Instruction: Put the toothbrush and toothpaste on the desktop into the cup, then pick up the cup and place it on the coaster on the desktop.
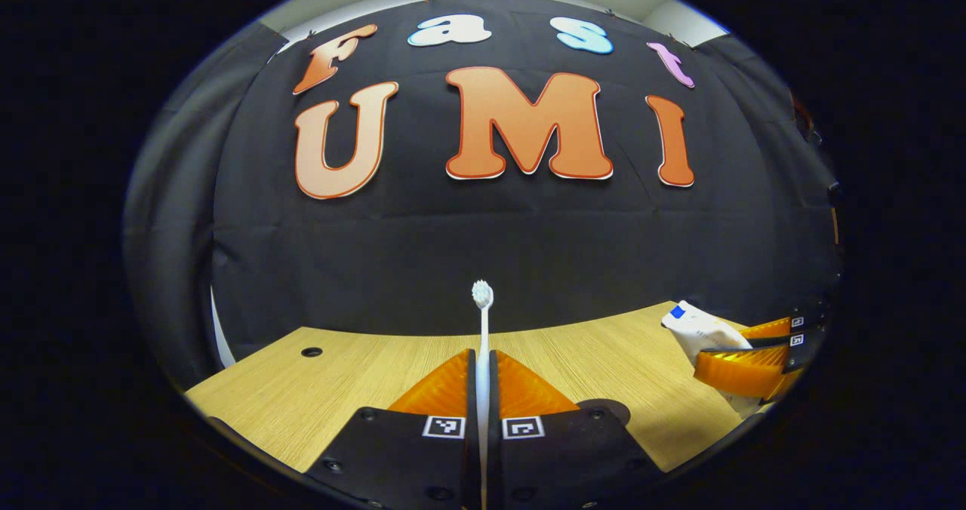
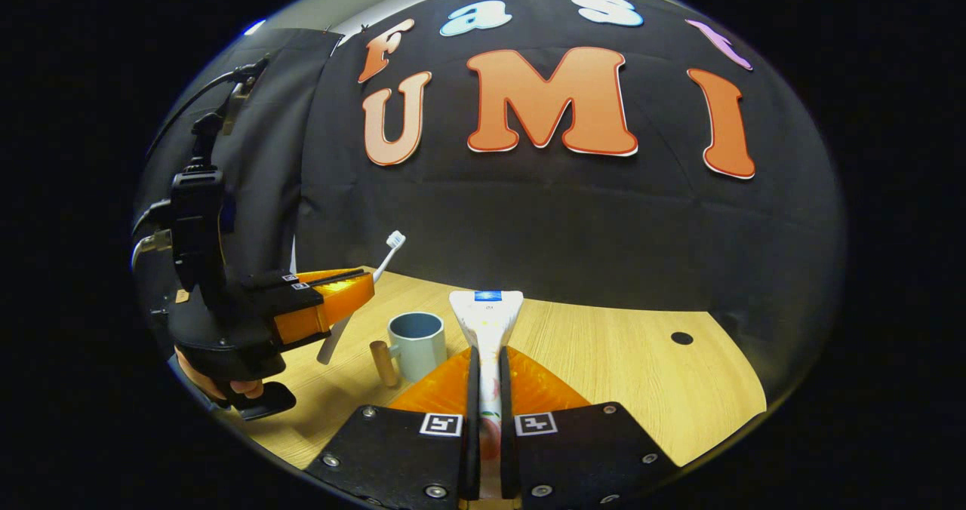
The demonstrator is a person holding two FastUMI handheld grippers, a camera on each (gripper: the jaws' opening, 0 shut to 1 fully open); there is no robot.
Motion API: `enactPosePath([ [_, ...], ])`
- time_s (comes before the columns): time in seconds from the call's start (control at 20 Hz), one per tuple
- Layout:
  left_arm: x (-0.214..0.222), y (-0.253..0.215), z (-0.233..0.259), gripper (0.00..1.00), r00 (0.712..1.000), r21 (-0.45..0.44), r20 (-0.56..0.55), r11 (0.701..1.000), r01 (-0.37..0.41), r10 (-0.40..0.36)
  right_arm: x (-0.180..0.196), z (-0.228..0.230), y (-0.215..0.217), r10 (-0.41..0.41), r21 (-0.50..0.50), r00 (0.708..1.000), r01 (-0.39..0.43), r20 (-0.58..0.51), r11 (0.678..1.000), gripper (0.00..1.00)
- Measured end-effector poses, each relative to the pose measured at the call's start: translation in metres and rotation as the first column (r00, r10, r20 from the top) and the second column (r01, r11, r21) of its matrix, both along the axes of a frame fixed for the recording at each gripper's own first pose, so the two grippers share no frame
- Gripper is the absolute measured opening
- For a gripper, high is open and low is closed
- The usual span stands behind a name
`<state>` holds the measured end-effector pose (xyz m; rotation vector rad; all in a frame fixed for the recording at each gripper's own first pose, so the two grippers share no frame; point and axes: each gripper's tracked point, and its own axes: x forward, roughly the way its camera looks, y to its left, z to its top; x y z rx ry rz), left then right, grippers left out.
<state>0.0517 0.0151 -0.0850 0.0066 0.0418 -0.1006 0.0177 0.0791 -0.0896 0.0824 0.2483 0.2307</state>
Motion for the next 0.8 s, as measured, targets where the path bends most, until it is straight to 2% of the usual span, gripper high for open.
enactPosePath([
  [0.15,0.015,0.000,0.011,0.03,0.997,0.014,0.069,1.000,-0.020,0.019,0.005,0.002,-0.006,-0.010,0.006,1.000,0.010,0.015,1.000,0.11],
  [0.45,0.040,0.006,0.027,0.03,0.979,-0.038,0.196,0.998,-0.057,0.063,0.018,-0.005,-0.015,-0.032,0.023,0.999,0.032,0.006,0.999,0.11],
  [0.65,0.051,0.004,0.030,0.03,0.968,-0.073,0.241,0.996,-0.049,0.066,0.024,-0.012,-0.018,-0.039,0.023,0.999,0.039,-0.004,0.999,0.11],
  [0.8,0.061,0.000,0.025,0.03,0.967,-0.062,0.248,0.997,-0.046,0.060,0.027,-0.017,-0.015,-0.031,0.044,0.999,0.032,-0.023,0.999,0.11],
])
